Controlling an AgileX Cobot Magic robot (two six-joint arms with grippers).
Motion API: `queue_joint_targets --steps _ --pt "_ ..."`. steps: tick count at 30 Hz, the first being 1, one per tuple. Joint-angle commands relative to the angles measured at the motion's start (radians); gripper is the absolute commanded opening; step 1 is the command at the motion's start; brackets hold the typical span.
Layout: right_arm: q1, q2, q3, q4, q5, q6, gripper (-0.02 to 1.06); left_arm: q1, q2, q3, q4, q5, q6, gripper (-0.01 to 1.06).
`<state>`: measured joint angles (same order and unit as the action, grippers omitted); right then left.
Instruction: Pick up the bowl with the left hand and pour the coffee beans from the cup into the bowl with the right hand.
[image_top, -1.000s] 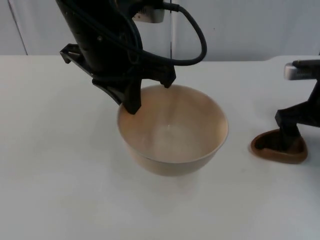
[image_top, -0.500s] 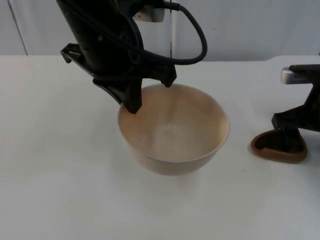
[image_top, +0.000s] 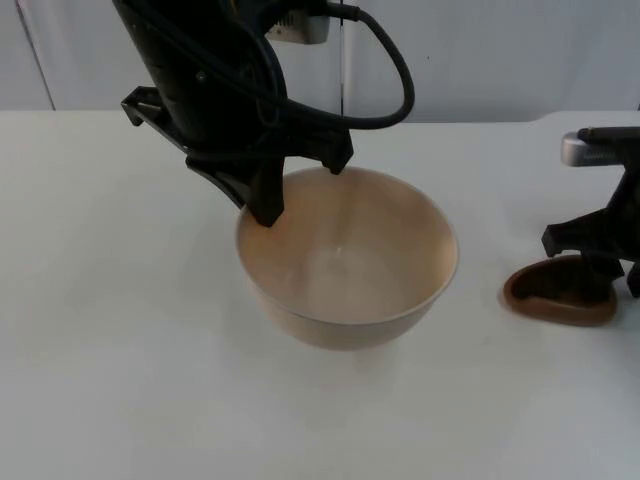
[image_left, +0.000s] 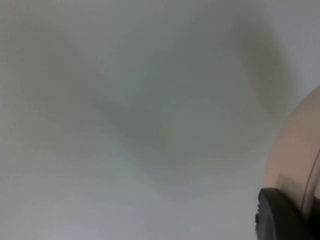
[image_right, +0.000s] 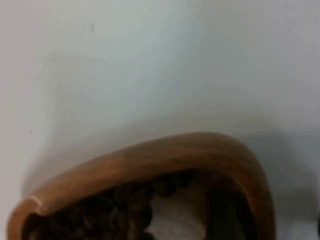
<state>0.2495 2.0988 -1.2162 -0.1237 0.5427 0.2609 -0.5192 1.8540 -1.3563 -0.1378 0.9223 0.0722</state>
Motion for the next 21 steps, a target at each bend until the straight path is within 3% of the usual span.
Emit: queue_joint_targets --steps 1,2,7,21 --pt "0.006 0.003 0.002 -0.006 -0.01 -0.003 0.29 -0.004 -0.018 -0.005 -0.011 -0.011 0.0 0.0" --pt "0.006 0.003 0.002 -0.006 -0.01 -0.003 0.29 -0.004 -0.018 -0.005 -0.011 -0.011 0.0 0.0" --pt "0.006 0.002 0.002 -0.006 -0.014 -0.003 0.0 -0.004 -0.018 -0.005 -0.011 -0.011 0.0 0.0" --pt "0.006 -0.11 0.002 -0.006 0.03 -0.003 0.0 -0.004 -0.018 -0.005 -0.011 -0.011 0.005 0.0"
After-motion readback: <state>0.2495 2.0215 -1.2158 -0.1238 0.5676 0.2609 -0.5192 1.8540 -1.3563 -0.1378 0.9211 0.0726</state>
